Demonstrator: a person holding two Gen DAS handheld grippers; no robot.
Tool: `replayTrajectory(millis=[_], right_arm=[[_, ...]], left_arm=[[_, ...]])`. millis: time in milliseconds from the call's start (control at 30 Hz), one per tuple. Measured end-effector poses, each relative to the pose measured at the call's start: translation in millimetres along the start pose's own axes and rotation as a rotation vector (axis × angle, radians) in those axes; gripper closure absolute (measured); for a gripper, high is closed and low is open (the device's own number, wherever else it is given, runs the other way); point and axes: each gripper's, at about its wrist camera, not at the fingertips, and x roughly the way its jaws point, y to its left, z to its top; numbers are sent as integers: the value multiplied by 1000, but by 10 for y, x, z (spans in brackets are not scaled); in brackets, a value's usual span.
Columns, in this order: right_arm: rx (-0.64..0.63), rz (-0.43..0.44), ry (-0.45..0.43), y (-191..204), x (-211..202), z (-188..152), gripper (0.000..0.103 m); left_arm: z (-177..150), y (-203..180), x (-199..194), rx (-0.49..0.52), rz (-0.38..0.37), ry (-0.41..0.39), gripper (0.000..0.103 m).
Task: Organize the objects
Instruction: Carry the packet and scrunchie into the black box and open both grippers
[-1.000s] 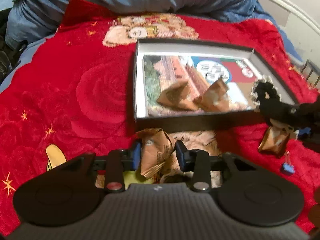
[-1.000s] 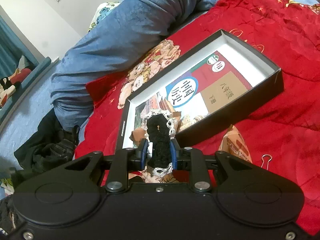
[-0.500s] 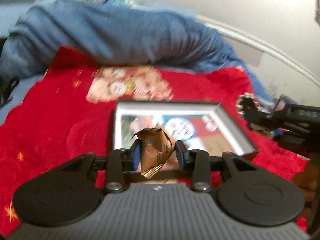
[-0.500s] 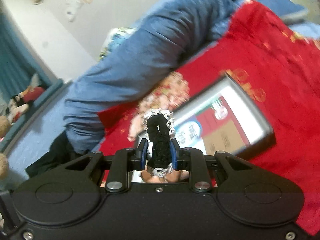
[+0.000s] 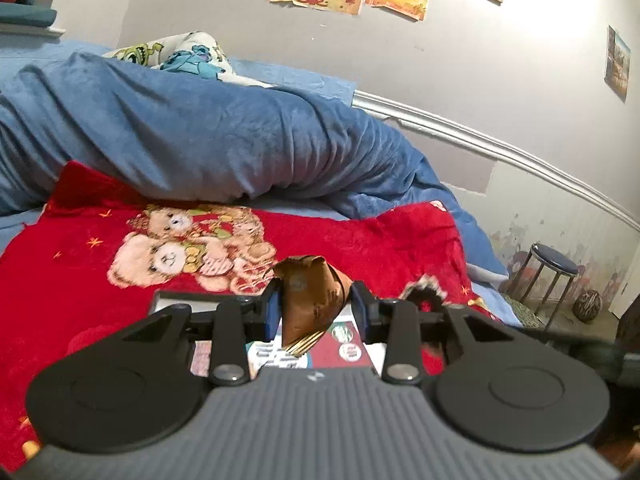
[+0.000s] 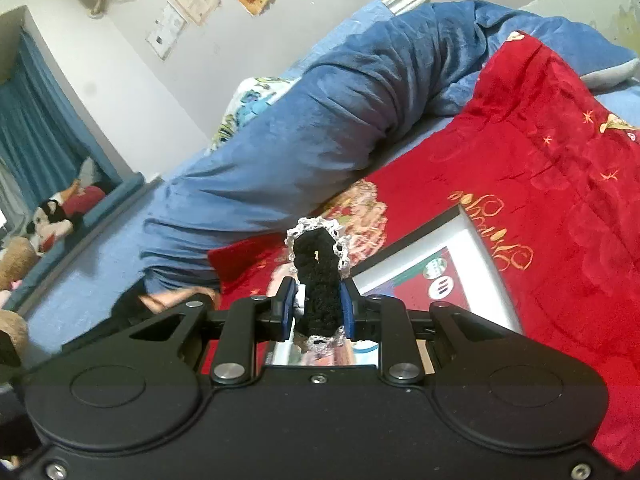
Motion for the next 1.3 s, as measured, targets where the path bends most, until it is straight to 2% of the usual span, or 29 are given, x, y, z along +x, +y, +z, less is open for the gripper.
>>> replayTrajectory(millis=[167, 367, 500, 633, 933, 1300], right_arm=[[49, -64, 78, -263, 363, -67, 80], [43, -140, 182, -374, 685, -258, 80], [37, -216, 235, -426, 820, -372, 80], [2, -245, 244, -360, 837, -435, 80], [-52, -291, 240, -227, 828, -513, 80], [-162, -338, 266, -83, 800, -554, 80]], left_arm=[[-141, 67, 414, -48, 8, 19, 62], [-517, 69, 805, 17, 21, 142, 62], [-728, 131, 985, -5, 41, 228, 63], [-816, 166, 979, 1, 62, 251, 63], [-771, 203, 964, 6, 92, 308, 62], [-743, 215, 983, 4, 90, 335, 61]])
